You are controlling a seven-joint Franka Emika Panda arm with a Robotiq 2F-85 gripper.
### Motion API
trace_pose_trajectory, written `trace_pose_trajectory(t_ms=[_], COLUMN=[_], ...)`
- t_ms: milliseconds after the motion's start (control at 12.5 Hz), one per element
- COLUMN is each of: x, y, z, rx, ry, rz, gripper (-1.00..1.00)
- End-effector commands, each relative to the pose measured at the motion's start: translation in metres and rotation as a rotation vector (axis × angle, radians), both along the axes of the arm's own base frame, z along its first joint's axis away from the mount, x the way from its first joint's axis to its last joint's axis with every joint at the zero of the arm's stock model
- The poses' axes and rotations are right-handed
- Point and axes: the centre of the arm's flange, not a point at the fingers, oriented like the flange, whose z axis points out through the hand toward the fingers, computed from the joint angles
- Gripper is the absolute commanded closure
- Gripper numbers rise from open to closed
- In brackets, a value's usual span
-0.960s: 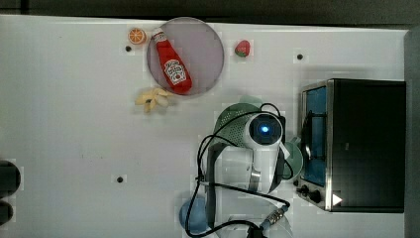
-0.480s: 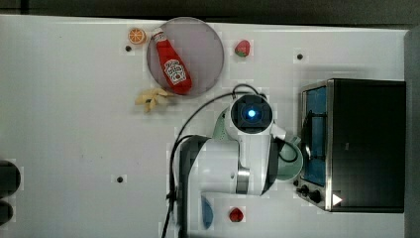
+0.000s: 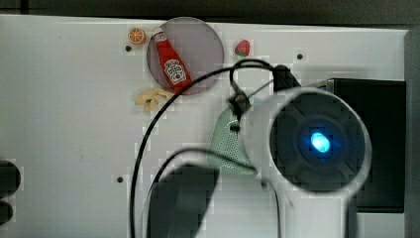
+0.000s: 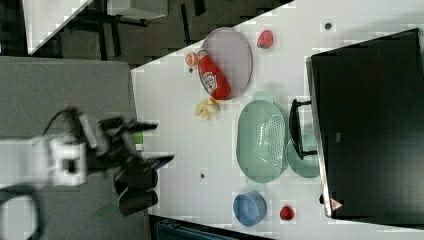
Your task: Drag strainer left to right.
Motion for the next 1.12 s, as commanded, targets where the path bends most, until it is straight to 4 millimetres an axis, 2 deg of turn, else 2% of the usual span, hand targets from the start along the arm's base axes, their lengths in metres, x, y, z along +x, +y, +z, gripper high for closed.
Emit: trace_pose_trajectory(t_ms=[80, 160, 320, 1120], x=[-0.007, -0.010, -0.011, -0.003], y=[0.014, 0.014, 0.014, 0.013], z=[0.022, 0.035, 0.047, 0.032], rx=[-0.006, -0.008, -0.010, -0.007], ry=[0.090, 0.093, 0.082, 0.111], rz=[0.150, 0.167, 0.177, 0.176], gripper=[-1.00, -1.00, -1.00, -1.00])
